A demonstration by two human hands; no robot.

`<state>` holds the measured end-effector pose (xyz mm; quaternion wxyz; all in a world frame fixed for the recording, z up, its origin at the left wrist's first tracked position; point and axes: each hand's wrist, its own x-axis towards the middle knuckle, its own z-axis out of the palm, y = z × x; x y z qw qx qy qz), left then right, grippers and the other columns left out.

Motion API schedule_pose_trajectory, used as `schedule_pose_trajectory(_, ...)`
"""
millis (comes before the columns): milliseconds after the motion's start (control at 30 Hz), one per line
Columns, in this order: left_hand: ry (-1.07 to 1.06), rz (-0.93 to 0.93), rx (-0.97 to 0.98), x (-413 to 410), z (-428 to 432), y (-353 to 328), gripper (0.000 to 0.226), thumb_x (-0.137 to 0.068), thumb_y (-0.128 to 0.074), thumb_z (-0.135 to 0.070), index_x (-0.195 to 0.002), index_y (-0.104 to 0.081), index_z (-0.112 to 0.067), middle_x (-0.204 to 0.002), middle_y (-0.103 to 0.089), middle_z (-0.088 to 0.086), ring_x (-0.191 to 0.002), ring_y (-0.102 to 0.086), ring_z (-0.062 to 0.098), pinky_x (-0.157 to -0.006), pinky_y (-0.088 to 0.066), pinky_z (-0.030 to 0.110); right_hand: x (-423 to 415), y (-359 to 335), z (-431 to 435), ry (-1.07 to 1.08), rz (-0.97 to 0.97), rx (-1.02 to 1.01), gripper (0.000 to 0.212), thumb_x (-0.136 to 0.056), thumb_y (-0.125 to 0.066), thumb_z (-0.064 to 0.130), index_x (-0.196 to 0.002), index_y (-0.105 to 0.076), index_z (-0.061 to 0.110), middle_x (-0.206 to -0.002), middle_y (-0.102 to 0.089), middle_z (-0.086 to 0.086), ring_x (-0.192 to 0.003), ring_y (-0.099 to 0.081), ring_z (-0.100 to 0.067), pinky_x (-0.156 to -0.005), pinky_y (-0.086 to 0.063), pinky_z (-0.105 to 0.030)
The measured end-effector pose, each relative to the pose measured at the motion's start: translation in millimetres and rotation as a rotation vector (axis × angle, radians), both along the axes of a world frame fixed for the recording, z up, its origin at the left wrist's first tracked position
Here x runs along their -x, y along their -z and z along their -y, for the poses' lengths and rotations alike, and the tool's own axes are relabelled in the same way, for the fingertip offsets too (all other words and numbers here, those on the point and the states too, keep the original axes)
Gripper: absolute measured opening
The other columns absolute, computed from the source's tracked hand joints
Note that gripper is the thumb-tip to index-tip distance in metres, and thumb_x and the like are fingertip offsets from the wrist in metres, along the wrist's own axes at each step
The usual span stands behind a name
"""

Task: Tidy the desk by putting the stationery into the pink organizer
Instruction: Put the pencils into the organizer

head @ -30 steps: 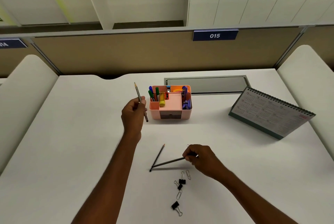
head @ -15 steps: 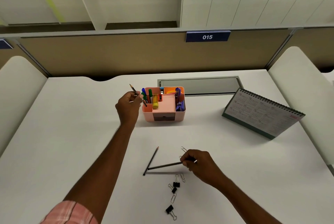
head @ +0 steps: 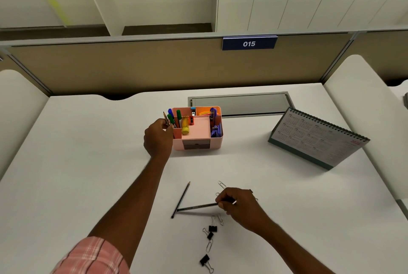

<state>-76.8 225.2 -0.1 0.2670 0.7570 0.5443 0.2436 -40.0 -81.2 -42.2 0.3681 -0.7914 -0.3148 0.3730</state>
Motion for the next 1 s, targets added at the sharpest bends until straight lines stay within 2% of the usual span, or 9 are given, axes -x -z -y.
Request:
schedule_pose_trajectory(200, 0.005, -0.017, 0.006, -1, -1, 5, 0.026, -0.094, -0.075, -0.029, -0.113, -0.073, -0.011, -0.113, -0.077, 0.008, -0.098, -0.074, 0.028, -0.079, -0.059, 0.038, -1, 0, -1, -0.004, -0.006, 0.008, 0.013, -0.093, -0.072, 0.017, -0.091, -0.075, 0.029, -0.089, -0.073, 0.020, -0.086, -0.069, -0.004, -0.079, -0.060, -0.027)
schedule_pose_trajectory(433, -0.002, -0.039, 0.019, -2, -4, 7, 0.029, -0.094, -0.074, -0.029, -0.117, -0.072, -0.012, -0.115, -0.076, 0.008, -0.100, -0.074, 0.028, -0.081, -0.060, 0.040, -4, -1, -1, -0.005, 0.002, 0.004, 0.012, -0.093, -0.073, 0.019, -0.093, -0.075, 0.031, -0.091, -0.074, 0.018, -0.087, -0.069, -0.004, -0.078, -0.059, -0.025)
schedule_pose_trajectory(600, 0.001, -0.016, 0.046, 0, -5, 9, 0.030, -0.094, -0.074, -0.030, -0.119, -0.072, -0.012, -0.115, -0.076, 0.008, -0.100, -0.073, 0.028, -0.080, -0.059, 0.038, -7, -4, -1, 0.007, -0.006, -0.002, 0.013, -0.092, -0.074, 0.019, -0.093, -0.075, 0.031, -0.094, -0.075, 0.016, -0.084, -0.070, -0.004, -0.077, -0.058, -0.024)
schedule_pose_trajectory(767, -0.001, 0.034, 0.066, 5, -4, 10, 0.032, -0.093, -0.075, -0.032, -0.118, -0.072, -0.013, -0.116, -0.076, 0.007, -0.100, -0.073, 0.026, -0.081, -0.059, 0.037, -10, -11, 0, 0.078, -0.039, -0.028, 0.014, -0.092, -0.074, 0.016, -0.099, -0.077, 0.028, -0.088, -0.075, 0.008, -0.074, -0.072, -0.010, -0.070, -0.057, -0.021)
schedule_pose_trajectory(900, -0.012, 0.073, 0.073, 10, -1, 9, 0.041, -0.090, -0.078, -0.035, -0.125, -0.069, -0.016, -0.128, -0.070, 0.007, -0.111, -0.068, 0.026, -0.084, -0.057, 0.037, -14, -19, -2, 0.157, -0.039, -0.089, 0.014, -0.090, -0.076, 0.010, -0.099, -0.079, 0.020, -0.085, -0.076, 0.007, -0.069, -0.072, -0.010, -0.066, -0.054, -0.018)
schedule_pose_trajectory(1000, -0.066, 0.109, 0.066, 19, 10, 6, 0.047, -0.087, -0.081, -0.037, -0.128, -0.066, -0.019, -0.133, -0.062, 0.008, -0.108, -0.066, 0.024, -0.076, -0.054, 0.032, -18, -25, -6, 0.197, -0.029, -0.135, 0.014, -0.089, -0.077, 0.008, -0.096, -0.080, 0.019, -0.084, -0.077, 0.008, -0.069, -0.073, -0.013, -0.067, -0.056, -0.019)
